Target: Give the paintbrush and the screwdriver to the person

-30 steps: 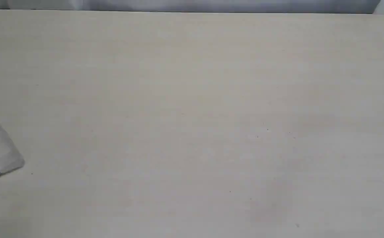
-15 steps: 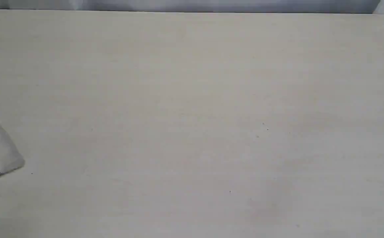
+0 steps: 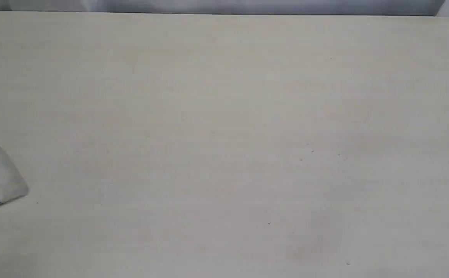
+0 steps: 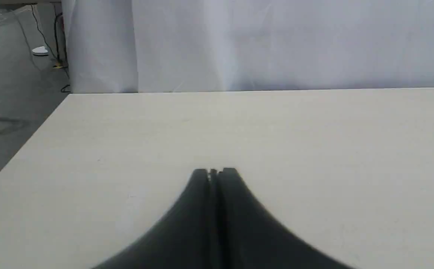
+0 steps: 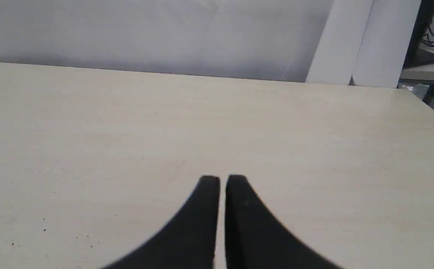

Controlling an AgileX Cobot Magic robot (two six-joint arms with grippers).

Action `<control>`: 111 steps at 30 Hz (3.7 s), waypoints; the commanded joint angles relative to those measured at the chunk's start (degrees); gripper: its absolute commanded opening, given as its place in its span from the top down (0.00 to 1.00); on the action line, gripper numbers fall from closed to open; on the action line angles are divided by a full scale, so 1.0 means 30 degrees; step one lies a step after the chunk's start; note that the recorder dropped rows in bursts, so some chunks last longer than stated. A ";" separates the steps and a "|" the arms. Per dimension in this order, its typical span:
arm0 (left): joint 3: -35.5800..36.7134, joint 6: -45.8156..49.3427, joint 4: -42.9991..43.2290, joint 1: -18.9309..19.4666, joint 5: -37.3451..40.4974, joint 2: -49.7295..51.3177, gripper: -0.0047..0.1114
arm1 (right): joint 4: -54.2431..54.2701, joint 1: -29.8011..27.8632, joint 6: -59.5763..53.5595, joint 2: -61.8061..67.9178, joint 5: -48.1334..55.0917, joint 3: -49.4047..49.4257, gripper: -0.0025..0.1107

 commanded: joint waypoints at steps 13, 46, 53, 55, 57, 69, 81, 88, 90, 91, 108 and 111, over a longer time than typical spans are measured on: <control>0.0039 -0.0039 -0.0038 -0.0038 -0.0102 -0.0048 0.96 | -0.0929 0.0021 0.0470 -0.0115 0.0103 0.0061 0.94; 0.0039 -0.0039 -0.0060 -0.0038 -0.0063 -0.0048 0.96 | -0.0642 0.0021 0.0470 -0.0115 0.0270 0.0061 0.94; 0.0039 -0.0039 -0.0060 -0.0038 -0.0063 -0.0048 0.96 | -0.0642 0.0021 0.0470 -0.0115 0.0270 0.0061 0.94; 0.0039 -0.0039 -0.0060 -0.0038 -0.0063 -0.0048 0.96 | -0.0642 0.0021 0.0470 -0.0115 0.0270 0.0061 0.94; 0.0039 -0.0039 -0.0060 -0.0038 -0.0063 -0.0048 0.96 | -0.0642 0.0021 0.0470 -0.0115 0.0270 0.0061 0.94; 0.0039 -0.0039 -0.0060 -0.0038 -0.0063 -0.0048 0.96 | -0.0642 0.0021 0.0470 -0.0115 0.0270 0.0061 0.94; 0.0039 -0.0039 -0.0019 -0.0038 -0.0069 -0.0048 0.96 | -0.0413 0.0021 0.0470 -0.0115 0.0270 0.0061 0.94; 0.0039 -0.0039 -0.0019 -0.0038 -0.0069 -0.0048 0.96 | -0.0413 0.0021 0.0470 -0.0115 0.0270 0.0061 0.94; 0.0039 -0.0039 -0.0019 -0.0038 -0.0069 -0.0048 0.96 | -0.0413 0.0021 0.0470 -0.0115 0.0270 0.0061 0.94; 0.0039 -0.0039 -0.0019 -0.0038 -0.0069 -0.0048 0.96 | -0.0413 0.0021 0.0470 -0.0115 0.0270 0.0061 0.94; 0.0039 -0.0039 -0.0065 -0.0038 -0.0051 -0.0048 0.96 | -0.0413 0.0021 0.0470 -0.0115 0.0270 0.0061 0.94; 0.0039 -0.0039 -0.0065 -0.0038 -0.0051 -0.0048 0.96 | -0.0413 0.0021 0.0470 -0.0115 0.0270 0.0061 0.94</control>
